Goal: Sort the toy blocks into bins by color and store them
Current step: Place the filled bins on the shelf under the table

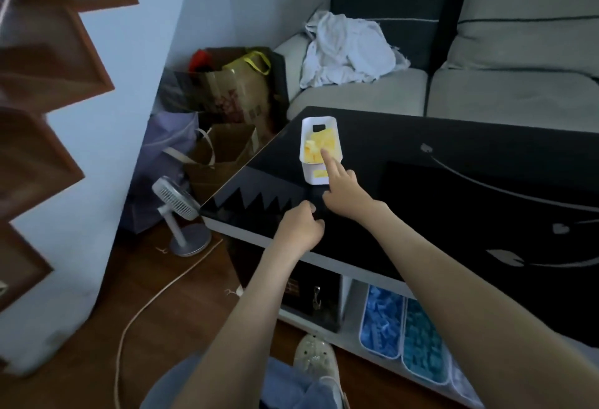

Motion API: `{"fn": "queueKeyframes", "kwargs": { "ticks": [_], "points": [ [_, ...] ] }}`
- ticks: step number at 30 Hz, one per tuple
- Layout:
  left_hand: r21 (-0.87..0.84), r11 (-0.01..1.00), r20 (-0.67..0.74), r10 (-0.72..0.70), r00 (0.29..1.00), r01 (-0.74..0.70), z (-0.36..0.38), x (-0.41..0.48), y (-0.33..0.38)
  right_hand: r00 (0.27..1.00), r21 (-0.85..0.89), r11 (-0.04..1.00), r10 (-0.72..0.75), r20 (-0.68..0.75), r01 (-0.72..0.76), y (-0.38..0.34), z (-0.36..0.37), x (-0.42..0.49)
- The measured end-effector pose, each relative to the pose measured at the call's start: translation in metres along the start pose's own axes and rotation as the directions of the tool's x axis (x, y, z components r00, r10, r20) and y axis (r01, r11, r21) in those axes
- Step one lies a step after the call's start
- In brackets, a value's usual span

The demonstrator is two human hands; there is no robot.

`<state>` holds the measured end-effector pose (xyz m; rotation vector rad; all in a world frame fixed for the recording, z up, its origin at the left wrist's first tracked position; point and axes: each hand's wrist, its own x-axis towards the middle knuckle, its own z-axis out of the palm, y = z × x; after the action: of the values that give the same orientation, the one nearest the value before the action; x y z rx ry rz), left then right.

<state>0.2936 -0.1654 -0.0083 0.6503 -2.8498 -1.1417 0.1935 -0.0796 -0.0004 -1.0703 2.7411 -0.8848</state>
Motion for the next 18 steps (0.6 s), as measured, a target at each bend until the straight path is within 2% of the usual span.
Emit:
{"fn": "queueKeyframes", "kwargs": {
  "ticks": [2, 5, 6, 7, 9, 10, 11, 13, 14, 16, 18],
  "points": [
    [-0.022, 1.000, -0.032, 0.008, 0.999, -0.009, 0.000, 0.004, -0.003, 1.000, -0.083, 0.996, 0.017, -0.011, -0.018, 0.009, 0.003, 0.005],
    [0.006, 0.999, -0.125, 0.053, 0.991, -0.052, 0.001, 0.006, -0.004, 0.993, -0.197, 0.980, -0.046, -0.105, 0.025, 0.017, -0.006, 0.002],
    [0.054, 0.996, -0.186, 0.085, 0.979, -0.076, 0.003, 0.006, -0.002, 0.991, -0.146, 0.989, -0.027, -0.132, 0.007, 0.017, -0.011, -0.004],
    [0.132, 0.985, -0.269, 0.145, 0.952, -0.113, 0.005, 0.005, -0.001, 0.989, -0.180, 0.982, -0.077, -0.127, 0.053, 0.020, -0.019, -0.014],
    [0.362, 0.911, -0.403, 0.344, 0.848, -0.198, 0.009, 0.002, 0.000, 0.973, -0.292, 0.950, -0.161, -0.166, 0.107, 0.038, -0.028, -0.034],
    [0.461, 0.853, -0.408, 0.448, 0.796, -0.244, 0.013, 0.000, 0.002, 0.969, -0.197, 0.978, -0.117, -0.217, 0.074, 0.047, -0.034, -0.049],
    [0.526, 0.794, -0.384, 0.541, 0.748, -0.305, 0.018, -0.003, 0.005, 0.937, -0.140, 0.990, -0.071, -0.341, 0.024, 0.056, -0.043, -0.065],
    [0.583, 0.675, -0.276, 0.687, 0.672, -0.451, 0.030, -0.012, 0.010, 0.940, 0.112, 0.986, 0.151, -0.305, -0.122, 0.073, -0.051, -0.094],
    [0.592, 0.616, -0.218, 0.743, 0.633, -0.519, 0.041, -0.022, 0.014, 0.937, 0.141, 0.976, 0.201, -0.287, -0.167, 0.079, -0.056, -0.111],
    [0.563, 0.554, -0.162, 0.802, 0.575, -0.613, 0.058, -0.041, 0.024, 0.940, 0.165, 0.971, 0.212, -0.265, -0.173, 0.084, -0.067, -0.140],
    [0.519, 0.538, -0.141, 0.820, 0.554, -0.664, 0.070, -0.062, 0.035, 0.947, 0.187, 0.964, 0.229, -0.225, -0.189, 0.085, -0.077, -0.166]
  ]
}}
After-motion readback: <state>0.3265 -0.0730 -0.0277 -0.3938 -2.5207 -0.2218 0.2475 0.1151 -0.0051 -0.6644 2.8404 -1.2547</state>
